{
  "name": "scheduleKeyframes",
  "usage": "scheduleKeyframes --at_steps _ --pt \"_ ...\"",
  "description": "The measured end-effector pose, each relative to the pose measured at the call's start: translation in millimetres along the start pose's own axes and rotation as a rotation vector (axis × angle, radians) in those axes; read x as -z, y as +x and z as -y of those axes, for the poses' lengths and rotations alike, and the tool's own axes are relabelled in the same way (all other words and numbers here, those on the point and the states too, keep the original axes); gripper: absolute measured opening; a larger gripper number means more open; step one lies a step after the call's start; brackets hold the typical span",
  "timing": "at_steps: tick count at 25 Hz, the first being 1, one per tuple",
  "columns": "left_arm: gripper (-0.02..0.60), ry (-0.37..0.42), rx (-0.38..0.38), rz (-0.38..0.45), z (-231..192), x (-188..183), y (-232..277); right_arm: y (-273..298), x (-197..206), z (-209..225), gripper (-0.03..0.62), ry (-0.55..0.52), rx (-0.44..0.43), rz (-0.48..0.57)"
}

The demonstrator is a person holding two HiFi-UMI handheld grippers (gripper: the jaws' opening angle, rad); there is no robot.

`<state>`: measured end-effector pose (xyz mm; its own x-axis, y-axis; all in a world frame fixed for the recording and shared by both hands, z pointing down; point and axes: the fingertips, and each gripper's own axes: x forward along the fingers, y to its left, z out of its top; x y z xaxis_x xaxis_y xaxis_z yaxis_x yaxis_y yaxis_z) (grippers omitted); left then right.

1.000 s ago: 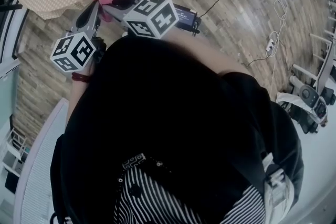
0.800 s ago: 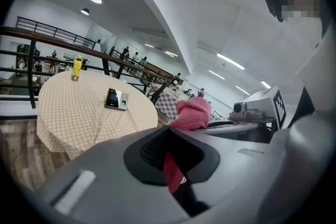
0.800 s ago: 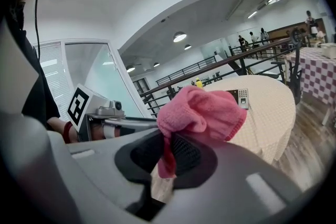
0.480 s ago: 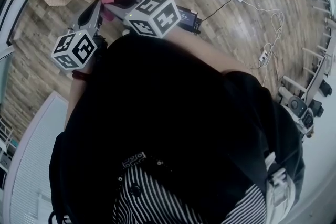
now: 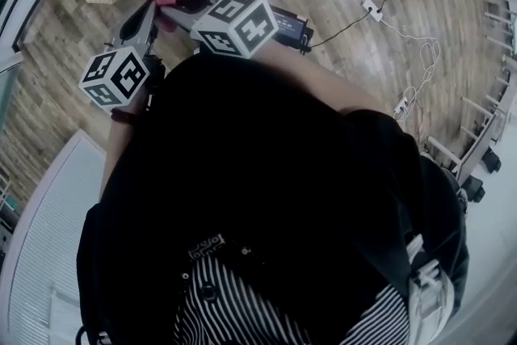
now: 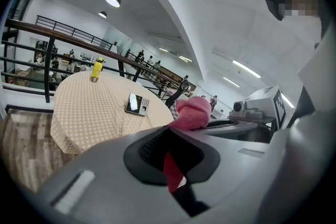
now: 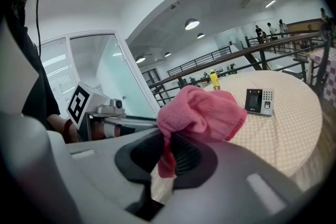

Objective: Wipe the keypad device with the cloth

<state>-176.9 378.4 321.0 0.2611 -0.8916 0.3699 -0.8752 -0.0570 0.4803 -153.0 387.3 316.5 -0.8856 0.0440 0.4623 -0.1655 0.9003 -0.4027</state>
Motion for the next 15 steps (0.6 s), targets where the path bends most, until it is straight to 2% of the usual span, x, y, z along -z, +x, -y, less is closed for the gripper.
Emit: scheduleKeyframes --at_steps 15 --pt "0.003 -0.012 -0.063 0.019 -43 -96 117 28 -96 124 0.043 0.01 -0.067 0.004"
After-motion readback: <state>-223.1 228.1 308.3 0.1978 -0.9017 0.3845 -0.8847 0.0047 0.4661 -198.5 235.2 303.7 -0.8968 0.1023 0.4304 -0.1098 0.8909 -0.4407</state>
